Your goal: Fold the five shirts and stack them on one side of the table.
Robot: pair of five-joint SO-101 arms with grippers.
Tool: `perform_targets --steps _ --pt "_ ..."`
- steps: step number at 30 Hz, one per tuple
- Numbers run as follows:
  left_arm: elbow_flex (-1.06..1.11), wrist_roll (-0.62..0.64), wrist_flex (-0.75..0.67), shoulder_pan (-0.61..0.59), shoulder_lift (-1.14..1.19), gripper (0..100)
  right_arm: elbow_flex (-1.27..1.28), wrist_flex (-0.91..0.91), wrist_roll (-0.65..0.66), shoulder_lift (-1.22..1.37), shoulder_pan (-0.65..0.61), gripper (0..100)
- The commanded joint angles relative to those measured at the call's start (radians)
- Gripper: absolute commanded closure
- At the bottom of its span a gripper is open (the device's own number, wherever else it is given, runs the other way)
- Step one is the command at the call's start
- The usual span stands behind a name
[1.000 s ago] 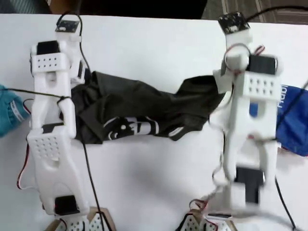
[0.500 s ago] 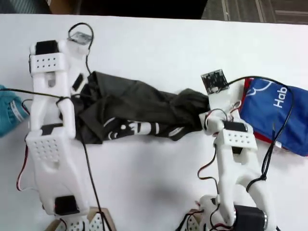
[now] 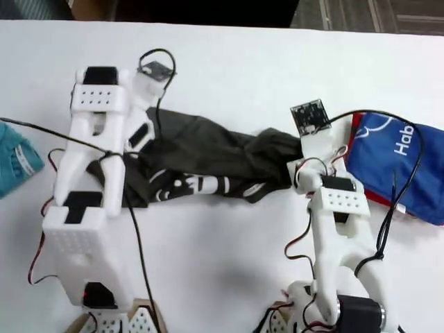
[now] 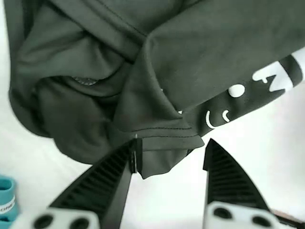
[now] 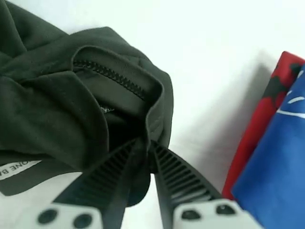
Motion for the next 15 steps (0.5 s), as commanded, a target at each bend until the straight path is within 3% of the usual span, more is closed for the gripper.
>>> perform_targets --steps 1,10,15 --pt "0.007 -0.012 -0.043 -0.002 -0.003 77 -0.014 -0.031 -0.008 0.027 -0.010 97.8" --pt "-0.001 -0.018 -0.124 -0.014 0.152 77 -0.044 -0.030 -0.008 0.061 -0.019 97.8" --pt "-0.001 -0.043 -0.114 -0.092 0.153 77 -0.044 -0.030 -0.008 0.062 -0.036 97.8"
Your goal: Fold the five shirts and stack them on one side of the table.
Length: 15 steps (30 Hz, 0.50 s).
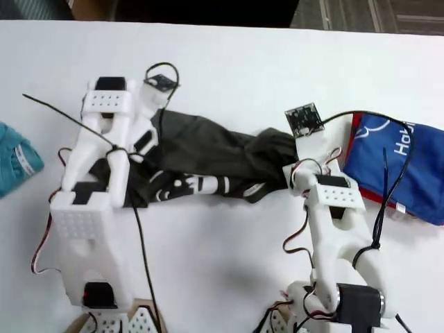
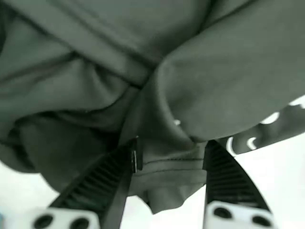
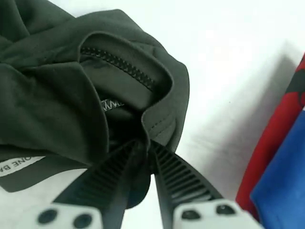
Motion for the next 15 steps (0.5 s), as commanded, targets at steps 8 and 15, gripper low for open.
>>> perform_targets --steps 8,15 --pt "-0.010 -0.064 0.052 -0.115 -0.009 77 -0.044 -0.019 -0.008 0.002 -0.016 97.8" --pt "-0.036 -0.064 0.054 -0.120 0.003 77 -0.044 -0.019 -0.008 0.001 -0.016 97.8"
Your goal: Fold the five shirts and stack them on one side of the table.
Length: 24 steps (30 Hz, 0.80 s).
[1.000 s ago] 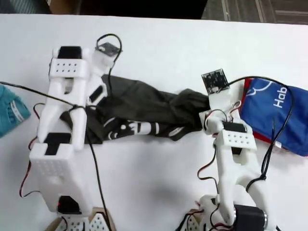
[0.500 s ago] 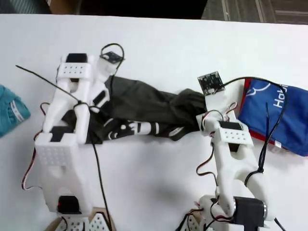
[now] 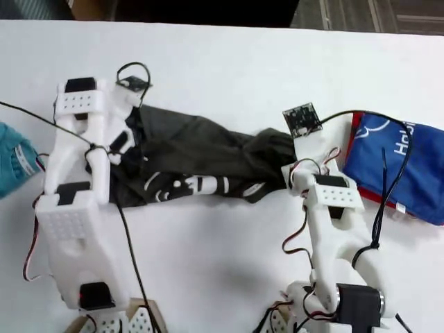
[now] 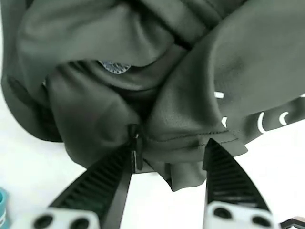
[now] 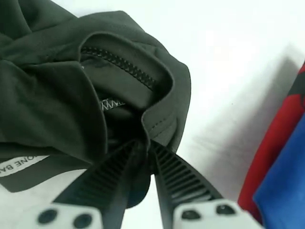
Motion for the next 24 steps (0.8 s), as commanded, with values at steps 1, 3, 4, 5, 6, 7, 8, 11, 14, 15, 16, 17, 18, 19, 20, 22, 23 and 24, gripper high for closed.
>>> perform_targets --steps 1,3,4,5,6,7,8,11,14,15,16,17,18,19,20,22,23,24 --pt "-0.025 -0.005 0.012 -0.008 -0.003 77 -0.044 -0.019 -0.008 -0.001 -0.008 97.8" --pt "-0.001 -0.005 0.006 -0.008 -0.003 77 -0.044 -0.019 -0.008 -0.002 -0.008 97.8" --pt "0.016 -0.006 0.005 -0.008 -0.003 77 -0.044 -0.019 -0.008 -0.002 -0.008 97.8" --pt "0.033 -0.006 0.003 -0.008 -0.003 77 -0.044 -0.019 -0.008 -0.004 -0.008 97.8" --pt "0.045 -0.006 0.003 -0.008 -0.003 77 -0.044 -0.019 -0.008 -0.004 -0.008 97.8" --pt "0.053 -0.006 0.003 -0.008 -0.003 77 -0.044 -0.019 -0.008 -0.004 -0.008 97.8" --pt "0.056 -0.006 0.005 -0.008 -0.005 77 -0.044 -0.019 -0.008 -0.004 -0.008 97.8" --pt "0.050 -0.006 0.011 -0.008 -0.006 79 -0.044 -0.019 -0.008 -0.004 -0.008 97.8" --pt "0.048 -0.006 0.009 -0.008 -0.014 91 -0.044 -0.019 -0.008 -0.004 -0.008 97.8" --pt "0.047 -0.006 0.011 -0.008 -0.015 96 -0.044 -0.019 -0.008 -0.004 -0.008 97.8" --pt "0.039 -0.003 0.014 -0.008 -0.015 98 -0.044 -0.019 -0.008 -0.004 -0.008 97.8" --pt "0.028 0.002 0.020 -0.008 -0.015 97 -0.044 -0.019 -0.008 -0.004 -0.008 97.8" --pt "0.013 0.002 0.035 -0.008 -0.015 97 -0.044 -0.019 -0.008 -0.004 -0.008 97.8" --pt "-0.007 0.002 0.048 -0.005 -0.015 98 -0.044 -0.019 -0.008 -0.004 -0.008 97.8" --pt "-0.030 0.002 0.063 -0.002 -0.015 98 -0.044 -0.019 -0.008 -0.004 -0.008 97.8" --pt "-0.088 0.002 0.091 0.000 -0.015 97 -0.044 -0.019 -0.008 -0.004 -0.008 97.8" --pt "-0.124 0.002 0.107 0.000 -0.015 97 -0.044 -0.019 -0.008 -0.004 -0.008 97.8" --pt "-0.163 0.002 0.124 0.000 -0.015 97 -0.044 -0.019 -0.008 -0.004 -0.008 97.8"
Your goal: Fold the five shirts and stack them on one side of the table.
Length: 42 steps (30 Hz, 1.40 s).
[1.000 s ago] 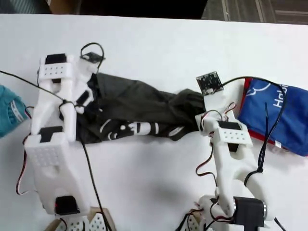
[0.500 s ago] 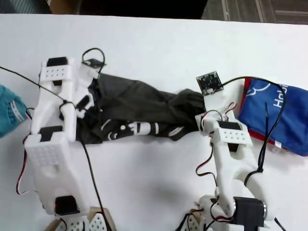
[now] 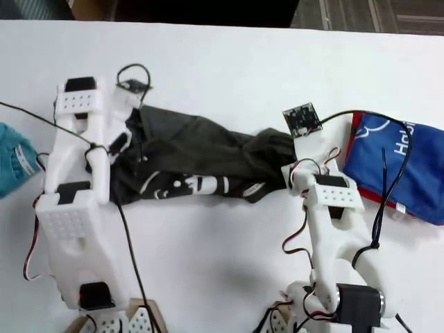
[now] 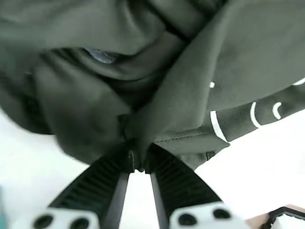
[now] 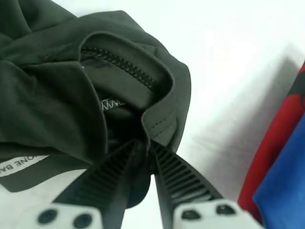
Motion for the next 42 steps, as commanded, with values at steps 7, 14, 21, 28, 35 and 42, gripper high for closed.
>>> perform_targets --steps 7,14,21,28,35,42 --pt "-0.305 0.006 0.075 -0.018 -0.084 98 -0.069 -0.013 -0.008 -0.007 0.019 97.8" --pt "-0.352 -0.002 0.075 -0.021 -0.288 98 -0.311 0.076 0.012 -0.042 0.085 97.8" --pt "-0.352 -0.005 0.071 -0.017 -0.537 98 -0.753 0.329 0.095 -0.160 0.081 97.8" --pt "-0.352 -0.006 0.061 -0.032 -0.710 98 -1.066 0.470 0.097 -0.173 0.081 97.8" --pt "-0.346 -0.005 0.003 -0.052 -0.895 98 -1.353 0.478 0.103 -0.173 0.087 97.8" --pt "-0.346 0.002 0.003 -0.055 -0.974 98 -1.583 0.524 0.103 -0.173 0.084 97.8"
